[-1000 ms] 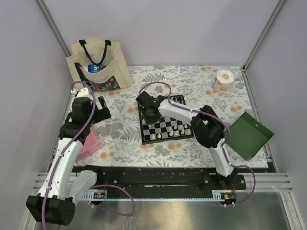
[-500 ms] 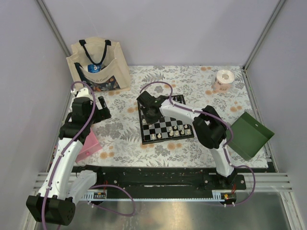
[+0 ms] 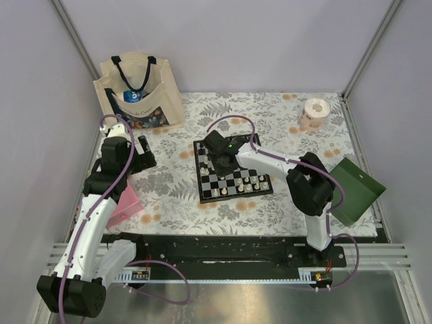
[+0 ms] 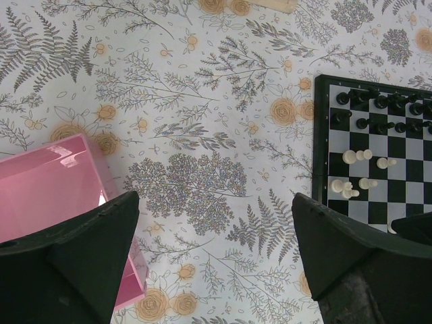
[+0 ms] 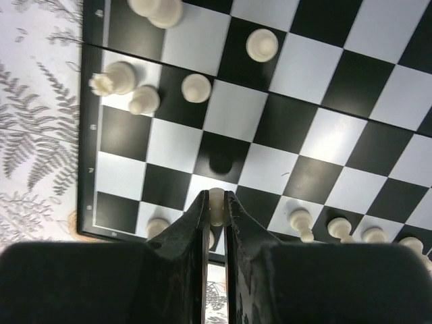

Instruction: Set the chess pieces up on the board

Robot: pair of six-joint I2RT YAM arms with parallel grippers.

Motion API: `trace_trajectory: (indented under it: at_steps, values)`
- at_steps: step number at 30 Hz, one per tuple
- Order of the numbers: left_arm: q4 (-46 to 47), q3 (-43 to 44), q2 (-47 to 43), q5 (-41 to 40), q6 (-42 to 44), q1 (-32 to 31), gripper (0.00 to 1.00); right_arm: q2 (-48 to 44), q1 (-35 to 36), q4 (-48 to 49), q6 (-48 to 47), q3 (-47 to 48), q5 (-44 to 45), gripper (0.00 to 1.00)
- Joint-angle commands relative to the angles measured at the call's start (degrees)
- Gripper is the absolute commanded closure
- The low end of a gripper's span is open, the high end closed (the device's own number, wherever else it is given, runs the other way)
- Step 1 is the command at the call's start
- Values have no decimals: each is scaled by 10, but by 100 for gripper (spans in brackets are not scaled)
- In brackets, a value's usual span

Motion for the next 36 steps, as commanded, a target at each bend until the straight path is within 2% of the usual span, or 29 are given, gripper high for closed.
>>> trace_trajectory:
  at_steps: [1,19,36]
  values:
    - [20,0,-8,10,4,3,1,-29,-9,6,10,-22,25,88]
    - [20,-1,-6,11,5,3,1,-56,-14,2,33,-64,38,87]
    - [22,-3,-7,13,5,3,1,-39,-14,11,45,-68,41,86]
